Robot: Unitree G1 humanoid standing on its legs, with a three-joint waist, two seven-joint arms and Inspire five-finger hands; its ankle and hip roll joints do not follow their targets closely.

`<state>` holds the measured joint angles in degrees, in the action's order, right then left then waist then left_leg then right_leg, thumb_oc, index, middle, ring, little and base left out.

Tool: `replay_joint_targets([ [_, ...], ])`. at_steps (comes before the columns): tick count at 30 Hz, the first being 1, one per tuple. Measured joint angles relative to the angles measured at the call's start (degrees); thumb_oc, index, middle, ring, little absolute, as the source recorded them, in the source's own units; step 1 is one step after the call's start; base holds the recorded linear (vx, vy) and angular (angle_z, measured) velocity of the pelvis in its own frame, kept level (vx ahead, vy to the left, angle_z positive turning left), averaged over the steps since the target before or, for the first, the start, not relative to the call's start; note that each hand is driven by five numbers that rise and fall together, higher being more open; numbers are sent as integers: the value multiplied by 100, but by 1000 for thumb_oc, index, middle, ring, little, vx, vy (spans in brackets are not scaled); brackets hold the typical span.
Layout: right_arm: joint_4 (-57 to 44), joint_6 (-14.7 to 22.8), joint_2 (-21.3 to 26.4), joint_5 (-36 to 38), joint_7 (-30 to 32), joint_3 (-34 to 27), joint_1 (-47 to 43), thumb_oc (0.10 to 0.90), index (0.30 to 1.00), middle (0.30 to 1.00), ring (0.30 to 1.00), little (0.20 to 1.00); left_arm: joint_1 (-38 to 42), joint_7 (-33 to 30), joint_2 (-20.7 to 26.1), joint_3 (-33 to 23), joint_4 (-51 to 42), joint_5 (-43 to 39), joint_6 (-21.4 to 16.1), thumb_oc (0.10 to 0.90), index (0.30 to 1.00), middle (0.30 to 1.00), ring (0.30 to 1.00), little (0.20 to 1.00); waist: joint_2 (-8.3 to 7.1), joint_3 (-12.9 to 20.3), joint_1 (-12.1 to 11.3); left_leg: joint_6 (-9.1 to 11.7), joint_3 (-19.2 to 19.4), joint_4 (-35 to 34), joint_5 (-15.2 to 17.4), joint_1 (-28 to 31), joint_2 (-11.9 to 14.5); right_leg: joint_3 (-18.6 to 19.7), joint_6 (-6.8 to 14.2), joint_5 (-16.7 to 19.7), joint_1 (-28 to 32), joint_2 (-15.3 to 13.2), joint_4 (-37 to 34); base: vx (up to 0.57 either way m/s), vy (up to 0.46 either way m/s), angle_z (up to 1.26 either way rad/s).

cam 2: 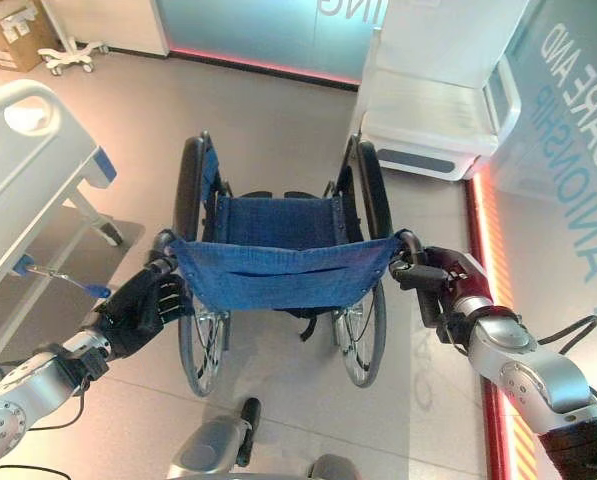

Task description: Push the wheelchair next to the bed

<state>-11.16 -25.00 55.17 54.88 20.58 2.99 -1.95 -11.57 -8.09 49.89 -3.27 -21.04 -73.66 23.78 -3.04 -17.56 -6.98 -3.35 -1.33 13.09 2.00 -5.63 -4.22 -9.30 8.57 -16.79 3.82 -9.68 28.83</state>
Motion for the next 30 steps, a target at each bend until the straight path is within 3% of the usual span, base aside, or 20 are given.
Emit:
replay_joint_targets([
  [1, 13, -1, -68, -3, 49, 37, -67, 400, 300, 300, 300, 300, 76, 2, 6, 0, 60, 83, 24, 400, 300, 300, 300, 300, -17, 10, 8, -27, -138, -147, -82, 112, -36, 151, -45, -20, -276, -4, 412, 313, 10, 8],
  [3, -21, -1, -172, -42, 54, 63, -165, 400, 300, 300, 300, 300, 88, 1, 87, -55, 106, 132, 28, 400, 300, 300, 300, 300, -3, 6, 17, 32, -506, -419, -201, 285, -21, 290, -267, -138, -458, 234, 254, 264, -48, -12],
  [5, -27, -1, -169, -49, 53, 225, -451, 400, 300, 300, 300, 300, 151, 45, -65, -131, 324, 146, 25, 400, 300, 300, 300, 300, 264, -22, -3, 82, -1024, -623, -194, 378, 144, 270, -463, -185, -740, 579, -359, 207, -110, -43],
  [6, -26, 0, -149, -69, 52, 313, -743, 400, 300, 300, 300, 300, 287, 49, -259, -122, 574, 150, 18, 400, 300, 300, 300, 300, 532, -63, 7, 150, -1191, -653, -162, 372, 372, 291, -547, -78, -1133, 825, -473, 296, -151, -11],
  [7, -86, 2, -177, -118, 50, 336, -870, 400, 300, 300, 300, 300, 420, 49, -246, -80, 708, 151, 19, 400, 300, 300, 300, 300, 664, -83, 90, 233, -1282, -595, -213, 285, 416, 466, -395, 296, -1250, 901, -1021, 330, -162, 31],
  [8, -125, 2, -174, -121, 51, 347, -879, 400, 300, 300, 300, 300, 483, 55, -165, -40, 731, 151, 19, 400, 300, 300, 300, 300, 599, -76, 200, 254, -1323, -555, -194, 238, 332, 607, -328, 555, -1202, 793, -1453, 507, -240, 100],
  [9, -143, 8, -176, -156, 51, 343, -882, 400, 300, 300, 300, 300, 602, 42, -165, 30, 837, 174, -30, 400, 300, 300, 300, 300, 490, -81, 348, 395, -1415, -508, -41, 220, 188, 530, -388, 1461, -972, 561, -1819, 410, -193, 106],
  [10, -94, 7, -196, -211, 51, 349, -887, 400, 300, 300, 300, 300, 650, 14, -206, 114, 879, 198, -73, 400, 300, 300, 300, 300, 506, -87, 432, 351, -1247, -408, 34, 244, 215, 338, -433, 1387, -905, 520, -1725, 494, -228, 117],
  [11, 34, -11, -263, -279, 51, 348, -886, 400, 300, 300, 300, 300, 730, -20, -192, 208, 883, 198, -97, 400, 300, 300, 300, 300, 292, -208, 525, 232, -626, 253, 300, 294, 48, 104, -441, 1074, -892, 197, -1125, 548, -235, 89],
  [12, 73, -69, -250, -279, 50, 343, -837, 400, 300, 300, 300, 300, 671, -57, -212, 269, 863, 202, -97, 400, 300, 300, 300, 300, 211, -252, 596, 178, -272, 639, 453, 470, -91, 161, -369, 838, -1005, 49, -475, 608, -246, 87],
  [13, 1, -118, -122, -258, 22, 240, -780, 400, 300, 300, 300, 300, 537, -50, -194, 250, 678, 202, -94, 400, 300, 300, 300, 300, 432, -254, 704, -17, -492, 449, 907, 774, 72, 295, -246, 612, -1333, 215, 295, 509, -194, 60],
  [16, -148, -289, -146, -208, -79, 160, -662, 400, 300, 300, 300, 300, 338, -10, -153, 133, 553, 202, -70, 400, 300, 300, 300, 300, 152, -310, 787, 153, -792, 218, 962, 978, 113, 876, -199, 630, -1412, 480, -274, 483, -197, 49],
  [18, -240, -300, -150, -62, -93, 130, -461, 400, 300, 300, 300, 300, 260, -13, -166, 37, 555, 198, 25, 400, 300, 300, 300, 300, 125, -273, 850, 390, -1105, 212, 1083, 1045, 326, 778, -525, 989, -1060, 728, -880, 492, -239, 62],
  [20, -247, -389, -171, -42, -93, 141, -443, 400, 300, 300, 300, 300, 222, -24, -144, -35, 534, 201, 114, 400, 300, 300, 300, 300, 152, -175, 843, 648, -1079, 510, 1082, 977, 500, 527, -702, 880, -908, 893, -1055, 344, -208, 58],
  [21, -258, -390, -163, -41, -93, 129, -473, 400, 300, 300, 300, 300, 241, -22, -147, -80, 517, 199, 120, 400, 300, 300, 300, 300, 115, -173, 828, 733, -974, 995, 1057, 685, 474, 462, -825, 861, -942, 888, -1042, 334, -215, 42],
  [22, -236, -421, -166, -41, -93, 131, -534, 400, 300, 300, 300, 300, 251, -20, -172, -112, 510, 198, 120, 400, 300, 300, 300, 300, 82, -173, 748, 983, -914, 1797, 897, 282, 396, 418, -891, 786, -935, 899, -1031, 269, -175, 20],
  [24, -230, -498, -162, -46, -92, 73, -546, 400, 300, 300, 300, 300, 244, -11, -285, -114, 493, 198, 211, 400, 300, 300, 300, 300, 83, -165, 522, 1292, -906, 3245, 71, -497, 170, 470, -1004, 805, -800, 864, -1094, 368, -170, -5],
  [25, -232, -509, -159, -46, -92, 60, -561, 400, 300, 300, 300, 300, 203, -11, -332, -114, 494, 197, 263, 400, 300, 300, 300, 300, 132, -154, 450, 1158, -907, 3655, -83, -784, 80, 456, -1116, 741, -681, 895, -1187, 427, -141, 0],
  [27, -235, -547, -159, -47, -92, 50, -561, 400, 300, 300, 300, 300, 158, -12, -393, -122, 491, 192, 335, 400, 300, 300, 300, 300, 132, -153, 355, 886, -656, 3566, 111, -922, 10, 545, -1117, 761, -500, 964, -1354, 428, -51, 3],
  [30, -214, -631, -169, -48, -88, 128, -587, 400, 300, 300, 300, 300, -65, 29, -397, -127, 475, 133, 360, 400, 300, 300, 300, 300, 138, -147, 237, 705, -36, 2016, 227, -867, 47, 867, -1178, 822, 12, 1138, -1815, 488, 48, -2],
])
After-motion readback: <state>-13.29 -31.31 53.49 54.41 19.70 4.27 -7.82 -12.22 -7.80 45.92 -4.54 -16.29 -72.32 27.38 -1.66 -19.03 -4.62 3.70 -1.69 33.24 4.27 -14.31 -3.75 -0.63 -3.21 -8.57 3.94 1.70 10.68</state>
